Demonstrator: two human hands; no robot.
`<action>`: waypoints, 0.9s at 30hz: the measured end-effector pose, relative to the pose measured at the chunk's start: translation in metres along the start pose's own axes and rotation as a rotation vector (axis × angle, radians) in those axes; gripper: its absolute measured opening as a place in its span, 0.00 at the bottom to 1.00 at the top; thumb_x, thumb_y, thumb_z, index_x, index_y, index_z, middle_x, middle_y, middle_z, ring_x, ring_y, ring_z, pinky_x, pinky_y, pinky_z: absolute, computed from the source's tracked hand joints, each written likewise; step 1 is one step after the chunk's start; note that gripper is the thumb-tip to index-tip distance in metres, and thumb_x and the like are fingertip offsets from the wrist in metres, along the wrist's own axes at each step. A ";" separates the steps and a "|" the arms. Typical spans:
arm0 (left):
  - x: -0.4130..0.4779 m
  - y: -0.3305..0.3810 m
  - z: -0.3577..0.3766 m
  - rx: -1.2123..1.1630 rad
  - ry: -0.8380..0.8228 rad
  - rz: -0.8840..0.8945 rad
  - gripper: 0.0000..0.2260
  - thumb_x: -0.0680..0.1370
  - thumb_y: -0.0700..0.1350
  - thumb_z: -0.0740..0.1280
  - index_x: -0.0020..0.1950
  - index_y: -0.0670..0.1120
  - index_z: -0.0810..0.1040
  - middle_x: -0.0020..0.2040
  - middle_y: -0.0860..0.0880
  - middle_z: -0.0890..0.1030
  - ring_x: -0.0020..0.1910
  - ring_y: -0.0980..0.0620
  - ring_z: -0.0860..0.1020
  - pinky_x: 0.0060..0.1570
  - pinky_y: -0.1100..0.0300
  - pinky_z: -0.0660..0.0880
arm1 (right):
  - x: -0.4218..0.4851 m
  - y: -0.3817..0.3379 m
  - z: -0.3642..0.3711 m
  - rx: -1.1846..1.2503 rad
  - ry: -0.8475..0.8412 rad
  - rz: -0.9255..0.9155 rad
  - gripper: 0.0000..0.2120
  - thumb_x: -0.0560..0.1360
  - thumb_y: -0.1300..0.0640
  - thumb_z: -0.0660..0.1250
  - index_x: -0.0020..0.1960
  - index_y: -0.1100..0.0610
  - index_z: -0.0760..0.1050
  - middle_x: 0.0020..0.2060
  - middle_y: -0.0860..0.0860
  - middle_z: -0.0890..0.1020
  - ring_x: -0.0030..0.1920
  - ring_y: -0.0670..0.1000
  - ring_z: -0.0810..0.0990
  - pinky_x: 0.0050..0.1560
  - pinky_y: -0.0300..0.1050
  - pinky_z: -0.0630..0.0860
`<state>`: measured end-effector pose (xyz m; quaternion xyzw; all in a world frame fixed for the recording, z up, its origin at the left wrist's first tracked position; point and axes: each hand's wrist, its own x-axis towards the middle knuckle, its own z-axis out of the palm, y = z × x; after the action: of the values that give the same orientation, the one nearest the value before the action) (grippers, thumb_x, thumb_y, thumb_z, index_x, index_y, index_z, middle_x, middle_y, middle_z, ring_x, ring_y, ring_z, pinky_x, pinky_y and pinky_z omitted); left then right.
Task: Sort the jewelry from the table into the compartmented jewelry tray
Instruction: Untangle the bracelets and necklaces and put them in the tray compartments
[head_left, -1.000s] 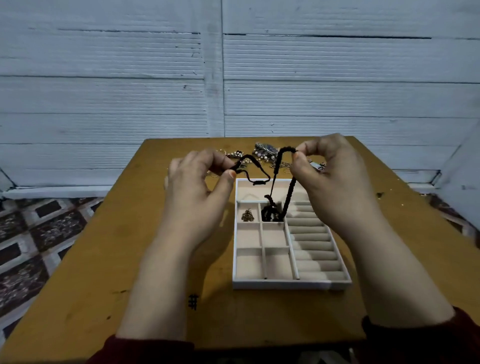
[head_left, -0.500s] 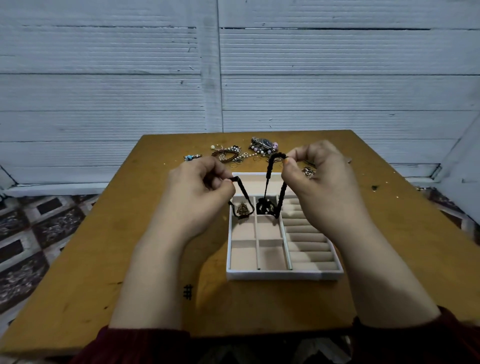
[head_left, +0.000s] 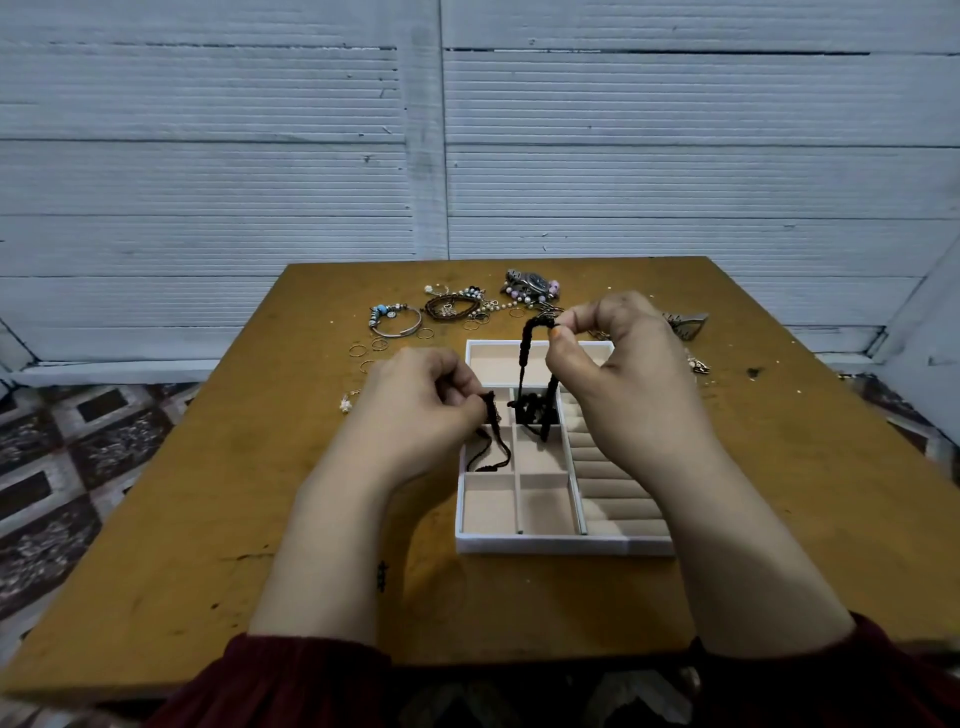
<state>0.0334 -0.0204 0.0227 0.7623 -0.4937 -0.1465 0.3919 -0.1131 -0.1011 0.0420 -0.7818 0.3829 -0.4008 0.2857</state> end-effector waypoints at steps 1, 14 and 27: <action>0.001 -0.001 0.001 -0.009 -0.023 -0.006 0.06 0.72 0.39 0.69 0.37 0.49 0.79 0.31 0.50 0.80 0.34 0.52 0.81 0.41 0.54 0.80 | 0.000 0.001 0.000 0.003 -0.001 -0.003 0.09 0.73 0.50 0.65 0.35 0.43 0.69 0.48 0.46 0.76 0.56 0.51 0.74 0.60 0.55 0.69; 0.002 -0.010 0.011 0.133 -0.135 -0.060 0.02 0.69 0.46 0.75 0.39 0.49 0.84 0.38 0.50 0.83 0.41 0.52 0.80 0.43 0.54 0.79 | 0.000 0.003 0.001 0.015 -0.012 0.031 0.09 0.73 0.51 0.65 0.35 0.43 0.70 0.46 0.42 0.74 0.57 0.51 0.74 0.61 0.55 0.70; 0.005 -0.006 0.021 0.193 -0.161 -0.018 0.19 0.68 0.43 0.77 0.54 0.59 0.77 0.51 0.52 0.69 0.51 0.52 0.69 0.50 0.57 0.71 | -0.001 0.007 0.002 0.031 -0.011 0.051 0.08 0.73 0.50 0.65 0.36 0.43 0.71 0.47 0.44 0.75 0.57 0.51 0.74 0.60 0.55 0.70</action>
<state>0.0271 -0.0325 0.0053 0.7866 -0.5286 -0.1625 0.2746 -0.1140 -0.1042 0.0352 -0.7695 0.3948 -0.3948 0.3100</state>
